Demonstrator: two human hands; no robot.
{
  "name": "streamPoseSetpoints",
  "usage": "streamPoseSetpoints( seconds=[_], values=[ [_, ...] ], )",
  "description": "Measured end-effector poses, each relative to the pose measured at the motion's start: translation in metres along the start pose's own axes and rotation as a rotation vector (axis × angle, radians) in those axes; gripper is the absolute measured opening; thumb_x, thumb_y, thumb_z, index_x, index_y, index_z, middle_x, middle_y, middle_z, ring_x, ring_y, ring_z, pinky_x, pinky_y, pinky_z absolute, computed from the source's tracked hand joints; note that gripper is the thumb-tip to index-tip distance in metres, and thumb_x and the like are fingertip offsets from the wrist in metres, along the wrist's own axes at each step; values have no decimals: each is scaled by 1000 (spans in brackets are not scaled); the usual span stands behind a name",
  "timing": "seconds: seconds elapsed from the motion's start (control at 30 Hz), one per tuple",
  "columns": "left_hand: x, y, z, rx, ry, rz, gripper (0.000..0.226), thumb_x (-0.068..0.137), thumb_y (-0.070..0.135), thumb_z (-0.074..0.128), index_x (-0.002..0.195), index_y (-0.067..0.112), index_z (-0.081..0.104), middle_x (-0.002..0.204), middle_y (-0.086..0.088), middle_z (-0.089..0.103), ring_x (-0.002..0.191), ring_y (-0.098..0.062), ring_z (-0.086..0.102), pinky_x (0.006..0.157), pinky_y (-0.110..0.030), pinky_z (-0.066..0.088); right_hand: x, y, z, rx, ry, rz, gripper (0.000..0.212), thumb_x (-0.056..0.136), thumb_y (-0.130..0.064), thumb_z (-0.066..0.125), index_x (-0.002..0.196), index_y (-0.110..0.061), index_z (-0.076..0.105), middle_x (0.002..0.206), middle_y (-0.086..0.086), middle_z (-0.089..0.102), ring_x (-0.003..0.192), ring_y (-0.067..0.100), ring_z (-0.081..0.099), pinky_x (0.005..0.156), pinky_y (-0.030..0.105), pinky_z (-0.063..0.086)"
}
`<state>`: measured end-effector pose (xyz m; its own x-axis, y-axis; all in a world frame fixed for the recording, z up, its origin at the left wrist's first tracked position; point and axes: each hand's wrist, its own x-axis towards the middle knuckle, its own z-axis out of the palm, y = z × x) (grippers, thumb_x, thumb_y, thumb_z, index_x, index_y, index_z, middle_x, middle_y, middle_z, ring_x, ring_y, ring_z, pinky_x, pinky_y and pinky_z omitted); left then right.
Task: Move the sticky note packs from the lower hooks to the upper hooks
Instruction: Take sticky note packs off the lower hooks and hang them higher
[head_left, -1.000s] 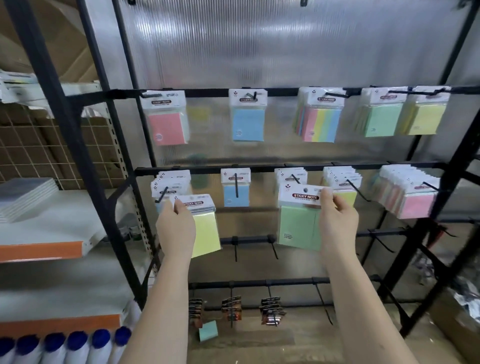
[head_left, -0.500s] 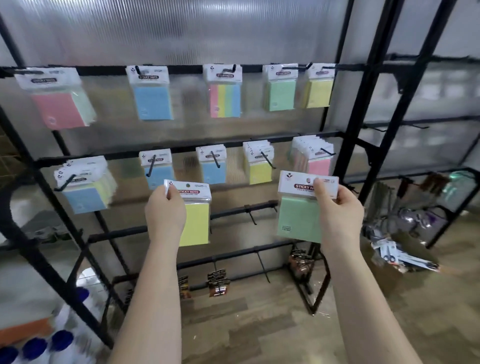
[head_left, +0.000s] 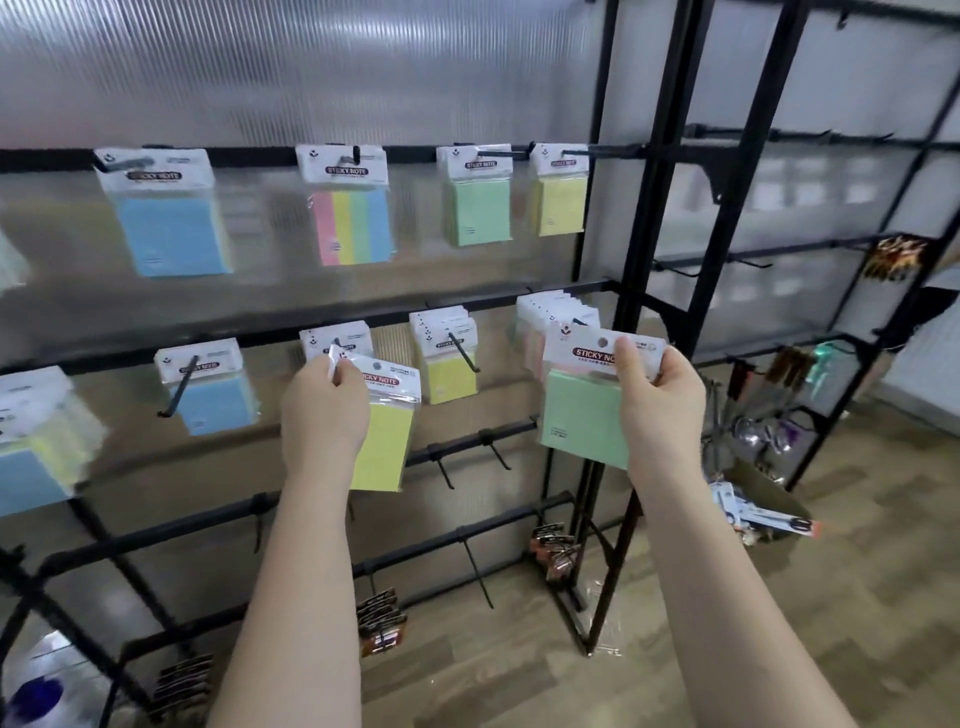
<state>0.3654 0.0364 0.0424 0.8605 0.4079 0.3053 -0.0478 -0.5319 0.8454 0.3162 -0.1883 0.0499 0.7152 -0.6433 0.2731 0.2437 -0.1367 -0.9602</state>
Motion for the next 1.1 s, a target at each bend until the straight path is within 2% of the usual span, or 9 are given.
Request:
streamPoseSetpoints(
  seconds=[0.13,0.17,0.3,0.43,0.5,0.73,0.87,1.0,1.1],
  values=[
    [36,7,24,62,-57,-4,32,95,19,36,64,10,32,64,-6,38,55,-19,32,48,-30,21,46,-18,23,4,-11,-114,24,94,-32,58,75,-17,53,76,-5,62,67,12,61,54,21,47],
    [44,9,30,72,-73,-3,30,94,18,36,65,10,33,64,-6,38,55,-20,31,49,-30,20,57,-24,30,11,-17,-141,24,93,-31,58,74,-18,52,75,-5,62,66,10,60,54,20,47],
    [68,16,52,34,-88,18,30,90,17,38,63,12,28,61,-5,33,55,-20,26,52,-30,18,99,-47,61,61,-52,-241,29,93,-28,59,67,-20,48,76,-2,60,67,11,57,60,28,48],
    [88,20,71,18,-78,62,34,90,18,40,60,14,24,58,-3,28,56,-21,24,52,-31,15,130,-65,88,92,-63,-342,33,92,-22,60,63,-22,44,64,-8,52,56,1,47,55,17,41],
    [98,22,79,7,-77,88,36,90,18,40,59,14,24,57,-2,27,56,-21,23,53,-31,15,141,-70,99,104,-78,-361,27,92,-21,60,67,-21,50,70,-5,59,63,5,55,61,23,47],
    [109,27,95,17,-87,84,37,91,20,40,58,15,26,55,-1,29,52,-19,25,51,-30,15,168,-67,122,135,-94,-323,21,89,-21,63,72,-12,55,72,-1,61,63,9,55,62,25,47],
    [112,29,99,30,-74,82,37,90,20,40,57,16,25,55,-1,28,52,-18,24,51,-30,15,176,-66,127,131,-127,-302,22,87,-24,64,69,-15,55,76,2,63,65,12,57,65,31,50],
    [112,30,101,45,-29,85,37,90,20,41,57,15,25,56,-2,29,54,-19,24,50,-31,16,181,-67,128,175,-182,-287,15,86,-20,64,78,-7,60,73,2,62,63,12,55,60,26,47],
    [110,31,103,57,10,66,34,89,20,40,60,13,25,58,-3,28,55,-20,23,51,-31,15,184,-66,128,195,-247,-253,14,86,-21,64,77,-10,60,74,1,64,64,13,56,62,26,47]
  ],
)
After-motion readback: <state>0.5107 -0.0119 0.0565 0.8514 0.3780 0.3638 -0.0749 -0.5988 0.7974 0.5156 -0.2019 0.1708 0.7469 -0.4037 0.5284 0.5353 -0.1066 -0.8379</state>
